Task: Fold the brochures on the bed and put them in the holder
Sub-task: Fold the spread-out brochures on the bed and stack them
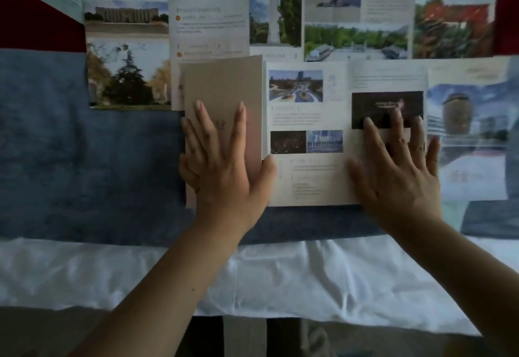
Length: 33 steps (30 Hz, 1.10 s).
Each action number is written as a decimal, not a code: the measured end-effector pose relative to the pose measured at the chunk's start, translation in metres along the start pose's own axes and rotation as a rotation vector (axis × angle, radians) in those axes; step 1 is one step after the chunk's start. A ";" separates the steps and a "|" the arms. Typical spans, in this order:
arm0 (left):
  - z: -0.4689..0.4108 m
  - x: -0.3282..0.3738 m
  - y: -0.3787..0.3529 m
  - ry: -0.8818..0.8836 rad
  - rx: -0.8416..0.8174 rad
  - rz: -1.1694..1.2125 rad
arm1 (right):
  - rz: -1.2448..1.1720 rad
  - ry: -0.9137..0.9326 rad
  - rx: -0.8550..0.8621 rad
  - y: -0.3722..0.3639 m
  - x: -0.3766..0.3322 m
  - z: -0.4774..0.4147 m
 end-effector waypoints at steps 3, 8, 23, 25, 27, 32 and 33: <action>-0.013 0.003 -0.019 0.082 -0.046 -0.085 | -0.056 0.051 -0.007 -0.009 0.027 0.004; -0.017 0.010 -0.041 0.093 0.017 -0.247 | -0.111 0.076 0.079 -0.021 0.039 0.007; -0.013 -0.111 0.014 0.081 0.042 -0.359 | -0.036 0.296 0.106 -0.018 -0.055 -0.004; -0.010 -0.152 0.031 0.079 0.063 -0.389 | -0.055 0.333 0.105 -0.017 -0.076 -0.008; -0.008 -0.185 0.046 0.085 0.073 -0.423 | -0.052 0.348 0.094 -0.017 -0.097 -0.011; -0.010 -0.229 0.071 0.104 0.098 -0.413 | -0.027 0.382 0.080 -0.021 -0.141 -0.014; -0.009 -0.234 0.075 0.118 0.108 -0.377 | -0.020 0.377 0.075 -0.021 -0.147 -0.015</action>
Point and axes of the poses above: each hand's wrist, its own z-axis away from the middle knuckle, its own y-axis out of the back of the hand, x = y × z, the point moved 2 cm from there along -z, towards the middle knuckle, and after that the axes turned 15 degrees about -x, right-handed, at the moved point
